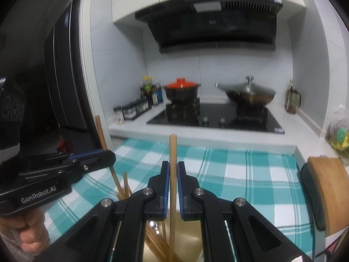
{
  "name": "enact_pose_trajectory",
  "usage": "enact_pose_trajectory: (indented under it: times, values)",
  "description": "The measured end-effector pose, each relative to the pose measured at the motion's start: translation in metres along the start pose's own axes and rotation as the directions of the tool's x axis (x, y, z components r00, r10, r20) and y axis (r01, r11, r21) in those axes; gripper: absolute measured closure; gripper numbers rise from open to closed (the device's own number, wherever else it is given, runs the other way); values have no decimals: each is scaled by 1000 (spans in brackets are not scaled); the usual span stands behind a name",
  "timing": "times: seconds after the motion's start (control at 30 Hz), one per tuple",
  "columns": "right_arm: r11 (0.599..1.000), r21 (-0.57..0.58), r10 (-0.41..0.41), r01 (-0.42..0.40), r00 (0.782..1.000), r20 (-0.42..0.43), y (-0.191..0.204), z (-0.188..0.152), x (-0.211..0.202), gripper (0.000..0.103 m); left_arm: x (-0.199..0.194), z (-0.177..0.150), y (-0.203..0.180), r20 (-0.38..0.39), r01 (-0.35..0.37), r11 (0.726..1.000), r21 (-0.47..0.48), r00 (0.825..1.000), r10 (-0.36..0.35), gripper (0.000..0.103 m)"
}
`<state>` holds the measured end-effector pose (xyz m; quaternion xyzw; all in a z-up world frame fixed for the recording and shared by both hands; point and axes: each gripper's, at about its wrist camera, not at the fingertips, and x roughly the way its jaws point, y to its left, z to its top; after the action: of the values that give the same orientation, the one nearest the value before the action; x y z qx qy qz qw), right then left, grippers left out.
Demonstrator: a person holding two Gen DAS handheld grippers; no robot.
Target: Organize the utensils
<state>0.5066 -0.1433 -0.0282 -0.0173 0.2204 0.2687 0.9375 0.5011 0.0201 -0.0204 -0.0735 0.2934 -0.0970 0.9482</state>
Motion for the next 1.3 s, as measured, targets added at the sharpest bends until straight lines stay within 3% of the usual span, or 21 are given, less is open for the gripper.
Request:
enact_pose_trajectory:
  times: [0.23, 0.33, 0.4, 0.47, 0.63, 0.7, 0.77, 0.93, 1.03, 1.1, 1.2, 1.3]
  values:
    - [997, 76, 24, -13, 989, -148, -16, -27, 37, 95, 30, -12, 7, -83, 13, 999, -41, 996, -17, 97]
    - [991, 133, 36, -12, 983, -180, -26, -31, 48, 95, 37, -14, 7, -111, 2, 999, -41, 994, -7, 91]
    - [988, 153, 30, -2, 983, -184, -31, -32, 50, 89, 40, -16, 8, -114, -13, 999, -41, 994, 8, 65]
    - [986, 165, 26, 4, 984, -178, -33, -33, 48, 74, 38, -17, 10, -101, -32, 999, -42, 994, 28, 52]
    - [987, 155, -7, 32, 987, -159, -34, -30, 32, 68, 14, -17, 13, -53, -67, 998, -22, 996, 66, 30]
    - [990, 137, -26, 46, 989, -146, -30, -27, 18, 66, -4, -18, 9, -9, -109, 994, 17, 994, 109, 15]
    - [992, 114, -41, 56, 991, -130, -26, -24, 2, 55, -27, -23, 1, 50, -163, 984, 64, 986, 160, 3]
    - [993, 76, -82, 90, 992, -101, -10, -33, -46, 35, -80, -50, -21, 161, -293, 945, 146, 949, 269, 0]
    - [992, 82, -88, 97, 990, -108, -1, -47, -68, 18, -98, -67, -32, 122, -334, 924, 186, 941, 316, 0]
    - [990, 91, -100, 109, 990, -104, 4, -58, -83, 16, -109, -80, -39, 117, -362, 910, 201, 931, 345, 0]
    - [985, 90, -138, 147, 985, -103, 13, -74, -102, 10, -129, -97, -48, 151, -431, 880, 201, 901, 407, 0]
    - [981, 75, -170, 178, 980, -99, 25, -87, -121, 3, -142, -109, -46, 96, -407, 899, 160, 913, 396, 0]
